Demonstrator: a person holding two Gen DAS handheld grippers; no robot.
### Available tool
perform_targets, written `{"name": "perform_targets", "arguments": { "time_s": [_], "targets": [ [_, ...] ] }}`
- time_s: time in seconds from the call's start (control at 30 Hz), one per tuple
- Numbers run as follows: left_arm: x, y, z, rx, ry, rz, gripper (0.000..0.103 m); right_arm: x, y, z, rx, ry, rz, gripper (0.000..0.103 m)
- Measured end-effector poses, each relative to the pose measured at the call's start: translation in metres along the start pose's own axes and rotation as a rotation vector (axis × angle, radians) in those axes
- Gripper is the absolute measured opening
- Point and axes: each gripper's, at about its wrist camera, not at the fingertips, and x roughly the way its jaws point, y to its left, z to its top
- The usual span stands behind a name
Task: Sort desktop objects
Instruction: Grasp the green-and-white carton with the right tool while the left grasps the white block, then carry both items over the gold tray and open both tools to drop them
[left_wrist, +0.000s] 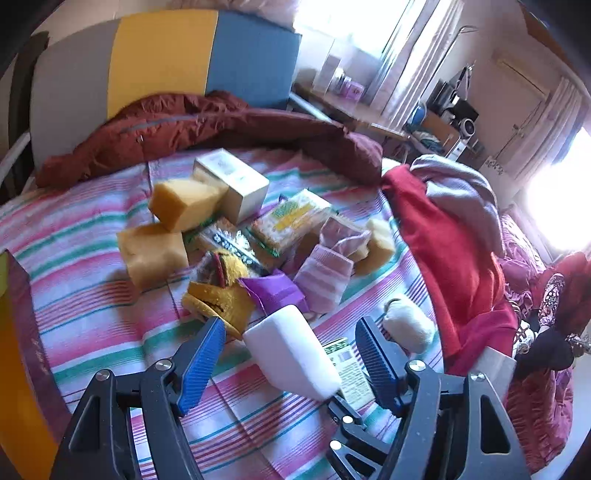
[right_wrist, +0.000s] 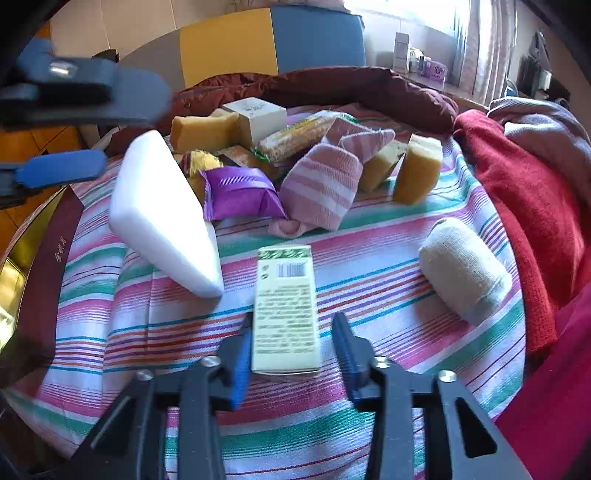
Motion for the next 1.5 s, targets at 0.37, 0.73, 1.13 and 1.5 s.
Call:
{"name": "perform_targets", "arguments": {
  "time_s": [0.37,0.73,1.13,1.5],
  "targets": [
    [-0.006,0.010,-0.015,0.037,-0.043,0.008,0.032,-0.004,0.000,0.000,-0.028,-0.020,0.019,0.030],
    [-0.081,0.045,-0.034,-0.037,-0.196,0.017,0.029,-0.032,0.021,0.011,-0.074,-0.080,0.074,0.030],
    [-0.210,0.153,-0.093,-0.256,-0.396,0.346,0.029,-0.066,0.123,0.039,-0.261,-0.120,0.411,0.030],
    [-0.244,0.239,-0.175,-0.469,-0.350,0.610,0.035,-0.064,0.258,0.029,-0.507,-0.047,0.588,0.030]
  ]
}}
